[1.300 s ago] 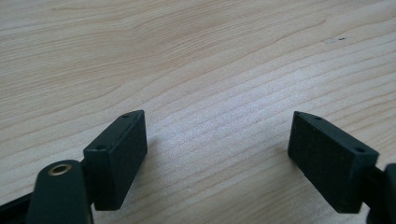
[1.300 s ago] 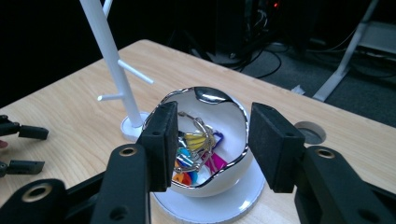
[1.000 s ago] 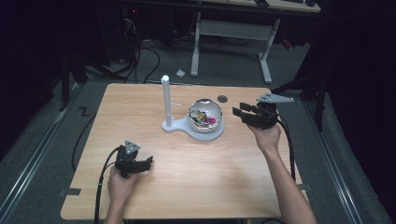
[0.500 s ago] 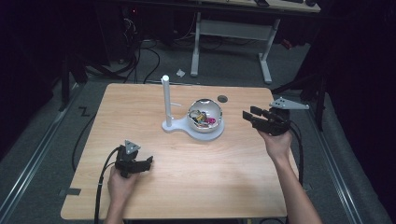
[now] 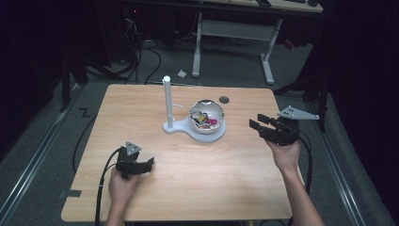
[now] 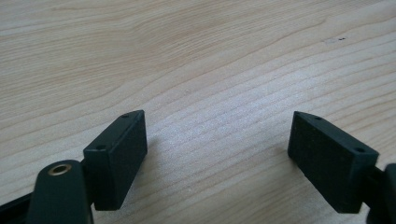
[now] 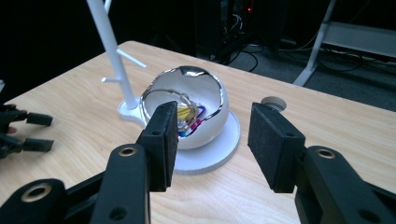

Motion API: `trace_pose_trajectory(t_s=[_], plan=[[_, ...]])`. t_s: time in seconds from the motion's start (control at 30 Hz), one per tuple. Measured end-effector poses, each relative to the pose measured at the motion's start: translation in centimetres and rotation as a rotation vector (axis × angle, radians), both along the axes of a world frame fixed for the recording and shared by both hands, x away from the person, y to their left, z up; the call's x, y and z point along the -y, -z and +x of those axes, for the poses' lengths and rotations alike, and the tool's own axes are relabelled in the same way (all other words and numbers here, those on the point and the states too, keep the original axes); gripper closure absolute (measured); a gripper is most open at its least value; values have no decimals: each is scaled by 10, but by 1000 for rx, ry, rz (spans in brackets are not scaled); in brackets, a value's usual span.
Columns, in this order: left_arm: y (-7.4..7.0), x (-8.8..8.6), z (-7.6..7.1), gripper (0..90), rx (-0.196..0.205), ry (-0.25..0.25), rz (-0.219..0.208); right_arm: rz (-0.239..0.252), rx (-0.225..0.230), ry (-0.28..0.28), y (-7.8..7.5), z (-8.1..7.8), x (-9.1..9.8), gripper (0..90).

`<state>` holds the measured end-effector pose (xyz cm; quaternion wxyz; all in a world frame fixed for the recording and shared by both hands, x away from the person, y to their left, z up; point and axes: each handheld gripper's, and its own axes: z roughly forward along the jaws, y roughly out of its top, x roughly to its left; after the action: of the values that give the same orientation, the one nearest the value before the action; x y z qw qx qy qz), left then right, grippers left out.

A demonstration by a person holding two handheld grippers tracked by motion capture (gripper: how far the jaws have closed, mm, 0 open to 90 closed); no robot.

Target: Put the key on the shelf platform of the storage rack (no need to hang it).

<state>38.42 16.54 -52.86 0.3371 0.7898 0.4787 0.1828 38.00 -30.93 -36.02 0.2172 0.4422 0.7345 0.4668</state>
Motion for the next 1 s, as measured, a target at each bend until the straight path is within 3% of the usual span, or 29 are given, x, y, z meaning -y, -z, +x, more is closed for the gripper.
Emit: trace_pose_trajectory(t_s=[0.1, 0.3, 0.57, 1.0], plan=[[0, 0, 0, 202, 0, 0, 0, -22, 15, -11, 0, -7, -4, 534], [0, 0, 0, 202, 2, -1, 0, 1, 15, -15, 1, -20, -3, 533], [0, 0, 0, 202, 2, -1, 0, -4, 30, -29, -4, -36, -4, 534], [0, 0, 0, 202, 0, 0, 0, 14, -1, 7, 18, -49, 5, 534]])
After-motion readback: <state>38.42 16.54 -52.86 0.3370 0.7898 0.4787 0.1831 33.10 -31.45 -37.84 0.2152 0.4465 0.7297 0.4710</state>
